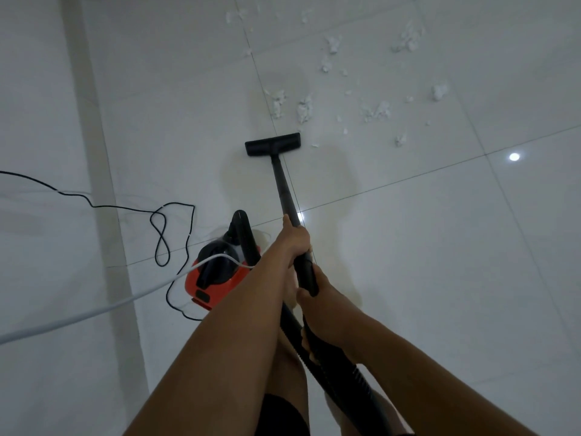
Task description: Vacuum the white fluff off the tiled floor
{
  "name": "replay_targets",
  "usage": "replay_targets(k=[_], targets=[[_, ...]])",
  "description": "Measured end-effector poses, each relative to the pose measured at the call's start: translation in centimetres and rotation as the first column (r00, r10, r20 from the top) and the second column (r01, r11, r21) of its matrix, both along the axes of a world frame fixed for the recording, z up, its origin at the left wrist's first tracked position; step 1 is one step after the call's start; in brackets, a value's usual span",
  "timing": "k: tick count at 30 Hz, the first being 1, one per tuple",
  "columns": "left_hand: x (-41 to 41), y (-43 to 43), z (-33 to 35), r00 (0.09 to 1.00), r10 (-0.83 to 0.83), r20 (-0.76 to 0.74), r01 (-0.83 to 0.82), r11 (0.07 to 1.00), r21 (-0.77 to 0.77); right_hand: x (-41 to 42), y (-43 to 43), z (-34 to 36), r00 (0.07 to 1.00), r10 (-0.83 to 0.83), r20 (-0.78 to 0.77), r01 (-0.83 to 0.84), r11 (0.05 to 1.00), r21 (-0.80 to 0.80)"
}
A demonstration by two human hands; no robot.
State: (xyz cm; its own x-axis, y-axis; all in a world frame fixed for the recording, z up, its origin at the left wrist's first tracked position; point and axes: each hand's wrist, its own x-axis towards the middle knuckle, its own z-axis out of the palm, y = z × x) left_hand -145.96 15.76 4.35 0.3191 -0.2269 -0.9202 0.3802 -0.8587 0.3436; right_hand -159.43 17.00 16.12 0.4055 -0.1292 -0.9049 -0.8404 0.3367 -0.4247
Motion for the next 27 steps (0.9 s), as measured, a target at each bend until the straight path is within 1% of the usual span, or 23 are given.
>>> replay_targets(k=[7, 11, 18, 27], targets=[[1.1, -1.0, -1.0, 1.000, 0.027, 0.006, -0.027, 1.000, -0.013, 1.0, -1.0, -1.3, 0.999, 0.048, 0.004, -0.048, 0.999, -0.009], [1.9, -0.8, -1.1, 1.000, 0.001, 0.027, -0.001, 1.000, -0.008, 1.7, -0.7, -1.6, 0.998, 0.065, 0.004, -0.065, 0.998, -0.012], [3.8, -1.6, -2.3, 0.999, -0.021, 0.044, 0.022, 1.000, -0.013, 3.3, -1.3, -3.1, 0.997, 0.072, 0.031, -0.070, 0.997, -0.042], [5.0, -1.9, -5.1, 0.997, -0.028, 0.072, 0.033, 0.997, -0.064, 4.1, -1.1, -6.0, 0.996, 0.062, 0.060, -0.057, 0.995, -0.084]])
